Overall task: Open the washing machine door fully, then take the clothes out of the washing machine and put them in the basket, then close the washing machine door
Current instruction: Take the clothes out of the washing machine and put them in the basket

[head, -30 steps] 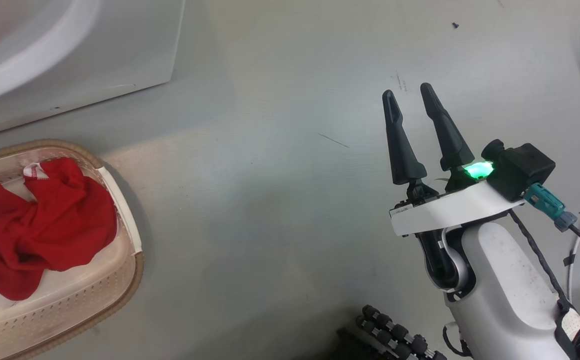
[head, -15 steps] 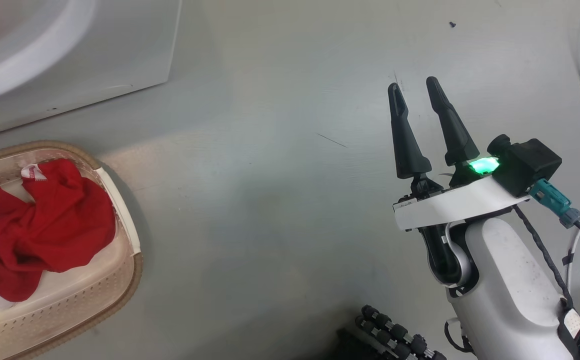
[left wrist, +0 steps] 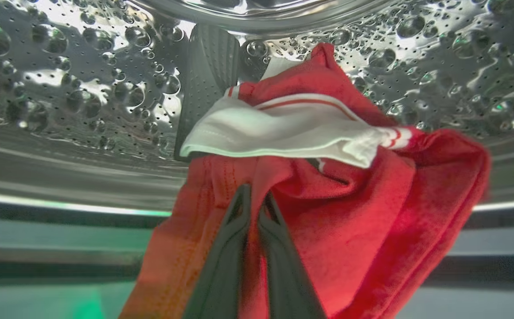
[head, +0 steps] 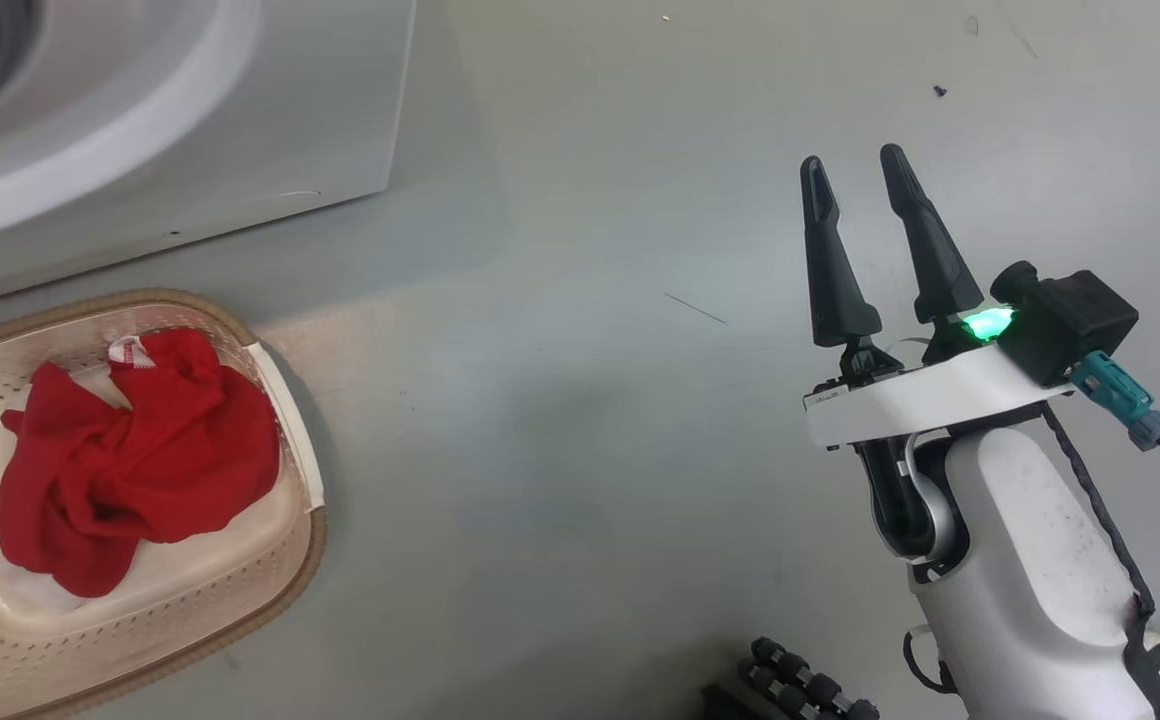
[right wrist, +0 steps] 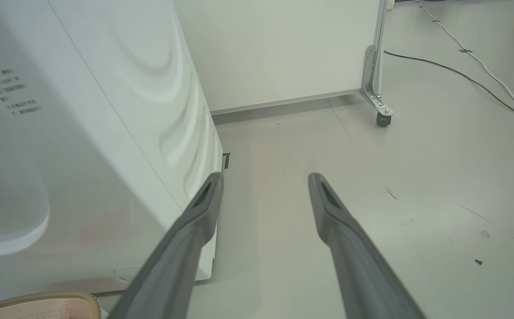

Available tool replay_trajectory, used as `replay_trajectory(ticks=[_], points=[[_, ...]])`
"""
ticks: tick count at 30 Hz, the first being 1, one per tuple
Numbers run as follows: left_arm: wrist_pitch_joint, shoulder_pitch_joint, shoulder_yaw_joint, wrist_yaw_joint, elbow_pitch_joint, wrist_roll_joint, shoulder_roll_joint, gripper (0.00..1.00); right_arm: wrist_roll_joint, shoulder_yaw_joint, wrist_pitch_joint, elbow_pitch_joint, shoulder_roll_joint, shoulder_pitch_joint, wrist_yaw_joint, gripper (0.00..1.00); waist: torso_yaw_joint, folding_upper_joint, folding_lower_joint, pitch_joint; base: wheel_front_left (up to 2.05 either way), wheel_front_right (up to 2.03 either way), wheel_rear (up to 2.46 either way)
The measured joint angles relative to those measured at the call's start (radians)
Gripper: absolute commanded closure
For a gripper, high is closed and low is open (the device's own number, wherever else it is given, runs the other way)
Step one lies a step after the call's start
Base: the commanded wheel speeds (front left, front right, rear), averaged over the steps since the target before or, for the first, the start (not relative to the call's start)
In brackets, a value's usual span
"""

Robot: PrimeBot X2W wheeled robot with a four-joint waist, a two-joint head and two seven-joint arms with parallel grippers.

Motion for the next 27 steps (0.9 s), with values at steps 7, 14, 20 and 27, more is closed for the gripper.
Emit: replay_trajectory(ticks=[7, 14, 20, 27], points=[[-0.107, 0.106, -0.029, -0.007, 0.009, -0.003, -0.033, 1.00, -0.041, -0.029, 0.000, 0.022, 0.000, -0.008, 0.000, 0.00, 0.038, 0.0000, 0.0000, -0.048, 0.00, 0.00, 0.00], [-0.212, 0.207, -0.105, -0.007, -0.011, -0.006, -0.078, 1.00, -0.069, -0.052, 0.000, 0.049, -0.010, 0.001, 0.001, 0.00, 0.089, 0.0000, 0.0000, -0.107, 0.00, 0.00, 0.00], [-0.295, 0.291, -0.208, -0.007, -0.070, -0.021, -0.116, 1.00, -0.077, -0.068, 0.000, 0.070, -0.024, 0.031, 0.003, 0.00, 0.136, 0.0000, -0.0001, -0.167, 0.00, 0.00, 0.00], [-0.385, 0.409, -0.285, -0.007, -0.101, -0.034, -0.129, 1.00, -0.087, -0.068, 0.000, 0.095, -0.032, 0.071, 0.007, 0.00, 0.190, 0.0000, 0.0000, -0.243, 0.00, 0.00, 0.00]])
